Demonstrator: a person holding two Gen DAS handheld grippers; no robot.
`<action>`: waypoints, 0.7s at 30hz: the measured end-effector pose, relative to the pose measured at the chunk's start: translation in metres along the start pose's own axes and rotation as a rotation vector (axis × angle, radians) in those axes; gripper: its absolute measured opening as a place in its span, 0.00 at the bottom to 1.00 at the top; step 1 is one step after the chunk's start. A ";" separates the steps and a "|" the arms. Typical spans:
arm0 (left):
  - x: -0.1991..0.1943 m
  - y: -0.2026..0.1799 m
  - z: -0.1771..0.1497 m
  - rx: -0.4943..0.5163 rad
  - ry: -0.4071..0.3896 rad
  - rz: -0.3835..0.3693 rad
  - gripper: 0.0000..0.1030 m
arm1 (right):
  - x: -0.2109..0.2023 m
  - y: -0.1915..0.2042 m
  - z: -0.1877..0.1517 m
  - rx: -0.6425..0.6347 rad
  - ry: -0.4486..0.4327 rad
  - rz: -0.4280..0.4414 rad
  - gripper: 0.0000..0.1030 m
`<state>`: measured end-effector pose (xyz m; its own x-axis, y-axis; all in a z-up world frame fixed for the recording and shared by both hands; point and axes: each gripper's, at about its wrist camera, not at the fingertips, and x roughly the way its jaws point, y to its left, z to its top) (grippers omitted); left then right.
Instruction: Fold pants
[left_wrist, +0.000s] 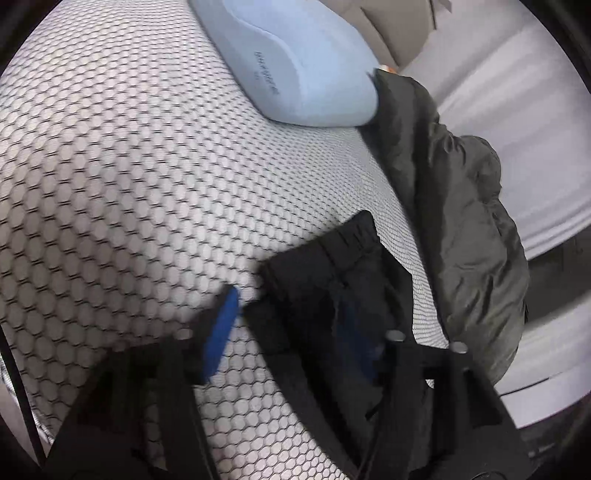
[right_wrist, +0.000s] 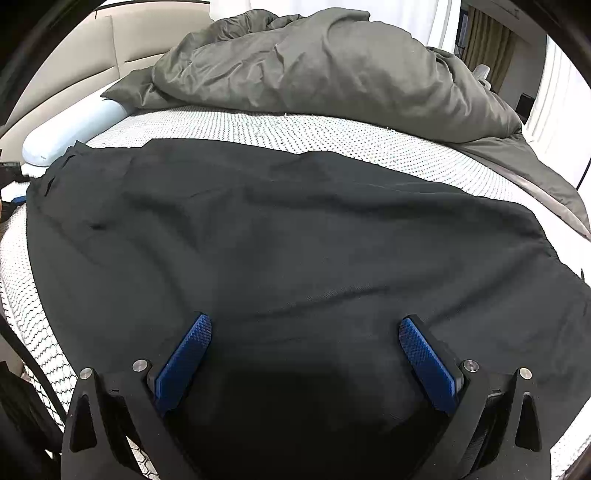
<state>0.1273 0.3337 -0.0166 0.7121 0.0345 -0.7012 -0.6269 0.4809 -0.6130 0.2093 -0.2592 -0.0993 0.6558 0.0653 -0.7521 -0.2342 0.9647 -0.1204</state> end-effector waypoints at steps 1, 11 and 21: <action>0.004 -0.004 -0.001 0.023 -0.004 0.023 0.55 | 0.000 0.000 0.000 0.000 0.000 -0.001 0.99; -0.011 -0.010 0.000 -0.011 -0.218 -0.011 0.08 | 0.001 -0.001 0.000 0.000 -0.004 0.000 0.99; -0.051 -0.003 -0.010 0.069 -0.332 0.079 0.06 | 0.002 -0.002 0.000 -0.002 -0.005 0.000 0.99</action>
<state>0.0896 0.3216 0.0172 0.7334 0.3516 -0.5819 -0.6694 0.5230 -0.5276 0.2109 -0.2610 -0.1005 0.6594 0.0663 -0.7489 -0.2351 0.9643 -0.1216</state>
